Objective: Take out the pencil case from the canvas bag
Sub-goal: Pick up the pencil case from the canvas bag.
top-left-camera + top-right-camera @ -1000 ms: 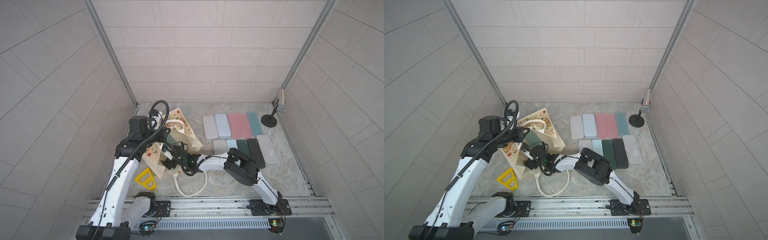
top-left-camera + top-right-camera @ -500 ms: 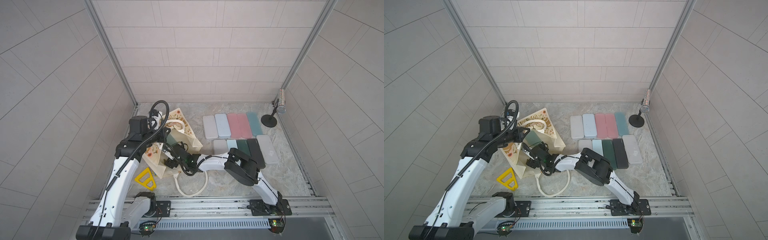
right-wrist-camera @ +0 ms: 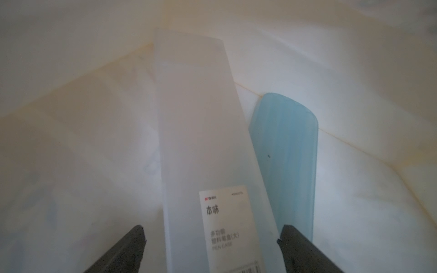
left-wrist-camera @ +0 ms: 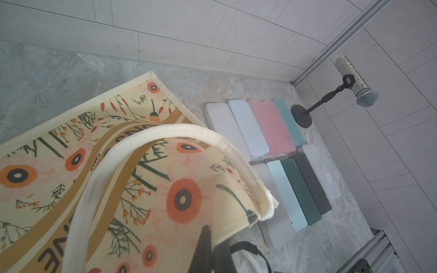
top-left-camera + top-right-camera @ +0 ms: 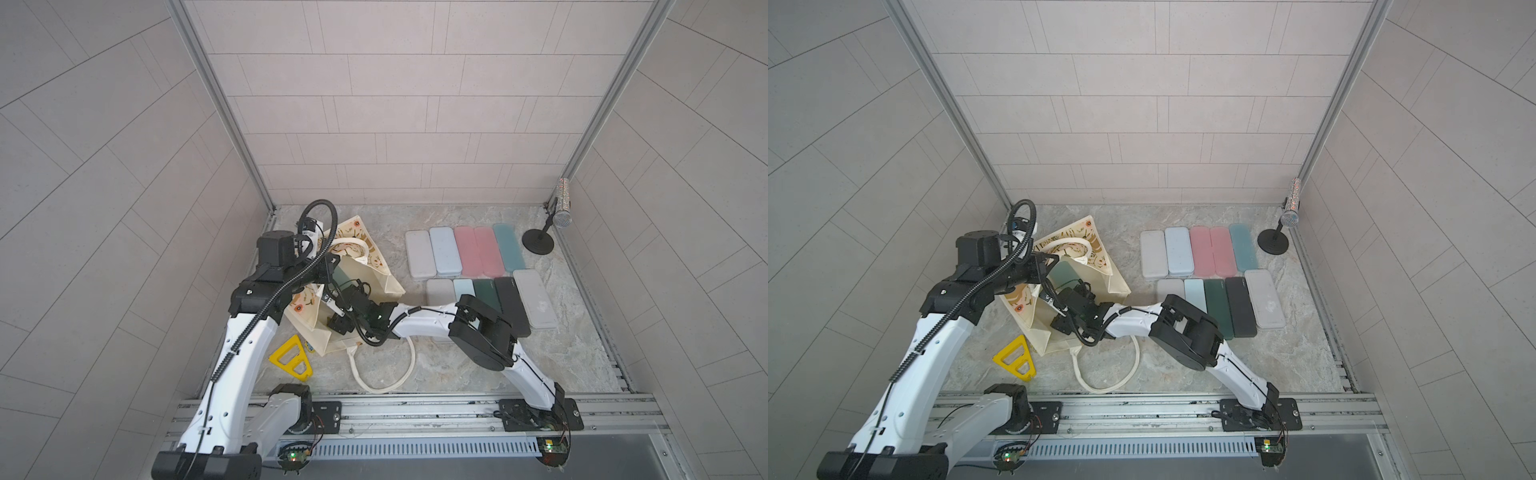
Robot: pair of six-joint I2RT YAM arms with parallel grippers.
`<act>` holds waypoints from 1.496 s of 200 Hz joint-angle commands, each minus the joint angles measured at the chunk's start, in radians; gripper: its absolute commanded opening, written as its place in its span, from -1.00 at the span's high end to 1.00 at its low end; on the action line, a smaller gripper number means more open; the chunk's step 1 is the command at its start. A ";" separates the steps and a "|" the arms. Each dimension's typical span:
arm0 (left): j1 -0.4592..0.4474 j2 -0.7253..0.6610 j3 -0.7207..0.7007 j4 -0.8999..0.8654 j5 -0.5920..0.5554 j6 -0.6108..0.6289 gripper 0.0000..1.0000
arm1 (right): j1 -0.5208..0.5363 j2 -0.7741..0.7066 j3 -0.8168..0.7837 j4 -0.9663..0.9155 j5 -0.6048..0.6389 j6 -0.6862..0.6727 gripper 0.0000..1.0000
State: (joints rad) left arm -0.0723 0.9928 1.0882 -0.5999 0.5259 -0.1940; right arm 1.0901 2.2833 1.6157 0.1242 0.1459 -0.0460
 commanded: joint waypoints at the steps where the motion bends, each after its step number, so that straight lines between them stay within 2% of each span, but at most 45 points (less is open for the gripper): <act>1: -0.006 -0.018 0.038 0.007 0.040 -0.011 1.00 | -0.014 0.037 -0.005 -0.128 0.083 0.035 -0.84; 45: -0.008 -0.011 0.041 0.008 0.045 -0.012 1.00 | -0.020 0.044 0.011 -0.168 -0.087 -0.014 -0.82; 86: -0.008 -0.013 0.041 0.009 0.040 -0.012 1.00 | -0.021 0.024 -0.004 -0.138 -0.082 -0.008 -0.74; 137: -0.007 -0.009 0.047 0.005 0.043 -0.012 1.00 | -0.021 -0.076 -0.106 0.027 -0.120 -0.020 -0.70; 170: -0.008 -0.003 0.049 0.006 0.051 -0.016 1.00 | -0.024 -0.122 -0.183 0.181 -0.129 -0.023 -0.41; 236: -0.008 -0.005 0.049 0.005 0.054 -0.025 1.00 | -0.038 -0.107 -0.164 0.168 -0.202 -0.027 -0.38; 299: -0.011 -0.003 0.050 0.006 0.051 -0.028 1.00 | -0.038 -0.132 -0.199 0.185 -0.223 -0.014 -0.01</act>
State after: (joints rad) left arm -0.0753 0.9958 1.0950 -0.6182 0.5488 -0.2100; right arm 1.0534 2.2024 1.4311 0.2882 -0.0628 -0.0643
